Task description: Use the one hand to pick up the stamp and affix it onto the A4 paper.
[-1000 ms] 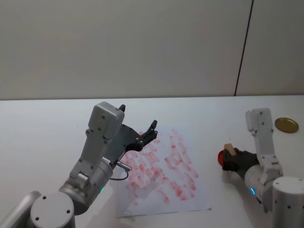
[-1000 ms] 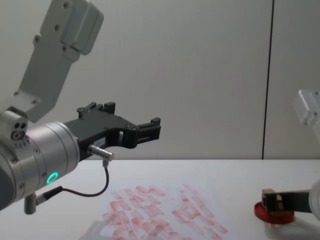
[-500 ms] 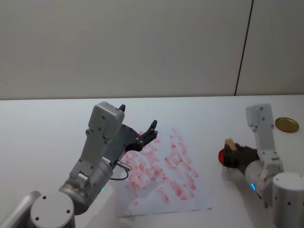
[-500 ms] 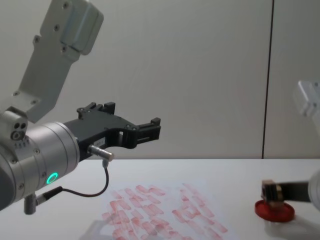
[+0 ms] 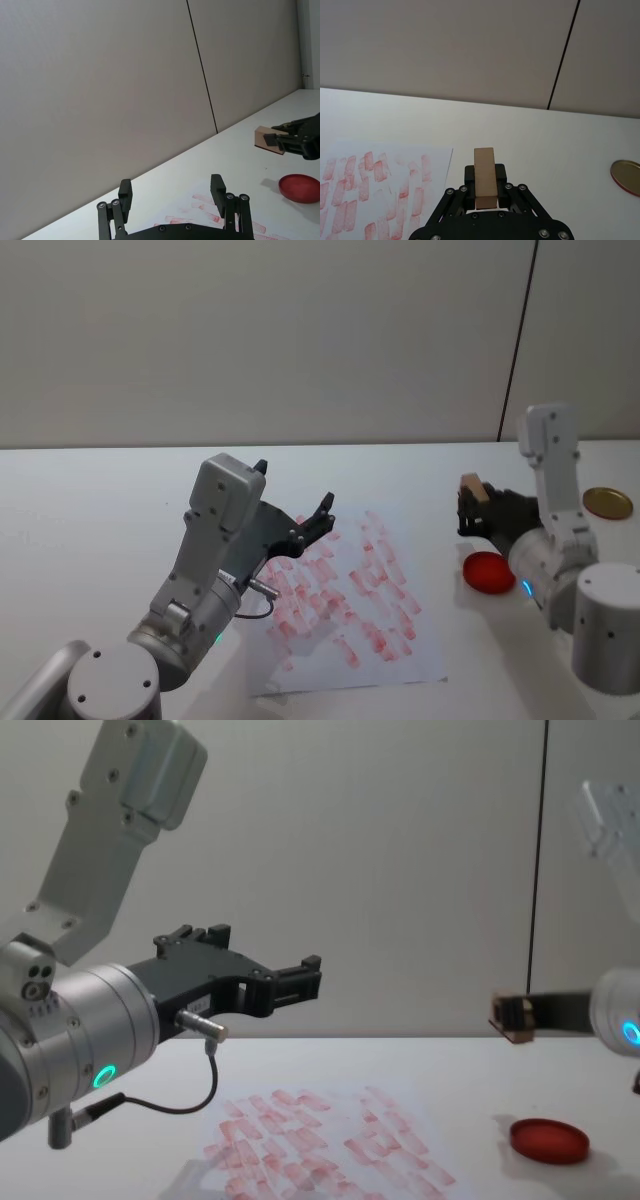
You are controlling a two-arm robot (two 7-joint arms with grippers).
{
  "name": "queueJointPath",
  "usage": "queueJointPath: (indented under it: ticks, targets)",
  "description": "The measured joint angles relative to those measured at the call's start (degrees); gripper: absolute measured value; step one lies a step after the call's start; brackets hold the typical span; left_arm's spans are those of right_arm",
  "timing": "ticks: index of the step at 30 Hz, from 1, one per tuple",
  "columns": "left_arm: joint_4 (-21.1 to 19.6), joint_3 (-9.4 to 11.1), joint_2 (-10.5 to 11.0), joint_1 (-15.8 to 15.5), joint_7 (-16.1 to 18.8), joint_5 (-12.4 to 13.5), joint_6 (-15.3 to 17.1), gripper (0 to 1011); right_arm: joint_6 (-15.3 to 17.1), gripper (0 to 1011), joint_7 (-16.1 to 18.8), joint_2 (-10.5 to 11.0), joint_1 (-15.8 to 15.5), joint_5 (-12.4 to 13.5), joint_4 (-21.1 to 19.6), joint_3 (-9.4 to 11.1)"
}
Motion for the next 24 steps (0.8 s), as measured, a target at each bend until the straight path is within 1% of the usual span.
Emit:
queueJointPath:
  ticks: [6, 10, 11, 12, 14, 17, 18, 21, 22, 24]
  targets:
    - [0.0, 0.0, 0.0, 0.0, 0.0, 0.0, 0.0, 993, 0.1, 219, 1.2, -1.1, 2.0, -1.1, 1.7, -0.3]
    - [0.0, 0.0, 0.0, 0.0, 0.0, 0.0, 0.0, 993, 0.4, 219, 1.7, -2.0, 3.6, -1.8, 4.1, -0.7]
    - [0.0, 0.0, 0.0, 0.0, 0.0, 0.0, 0.0, 993, 0.6, 219, 1.8, -2.5, 4.4, -2.2, 5.4, -0.8]
    - [0.0, 0.0, 0.0, 0.0, 0.0, 0.0, 0.0, 993, 0.6, 219, 1.8, -2.5, 4.4, -2.2, 5.4, -0.8]
    - [0.0, 0.0, 0.0, 0.0, 0.0, 0.0, 0.0, 993, 0.7, 219, 2.0, -3.4, 5.8, -2.8, 8.0, -1.1]
    - [0.0, 0.0, 0.0, 0.0, 0.0, 0.0, 0.0, 993, 0.7, 219, 2.2, -4.3, 7.4, -3.3, 10.8, -1.4]
    - [0.0, 0.0, 0.0, 0.0, 0.0, 0.0, 0.0, 993, 0.7, 219, 2.2, -4.3, 7.4, -3.3, 10.8, -1.4]
    - [0.0, 0.0, 0.0, 0.0, 0.0, 0.0, 0.0, 993, 0.5, 219, 2.5, -5.5, 9.4, -3.9, 14.3, -1.9]
    - [0.0, 0.0, 0.0, 0.0, 0.0, 0.0, 0.0, 993, 0.5, 219, 2.5, -5.5, 9.4, -3.9, 14.3, -1.9]
    - [0.0, 0.0, 0.0, 0.0, 0.0, 0.0, 0.0, 993, 0.4, 219, 2.7, -6.1, 10.5, -4.1, 16.2, -2.1]
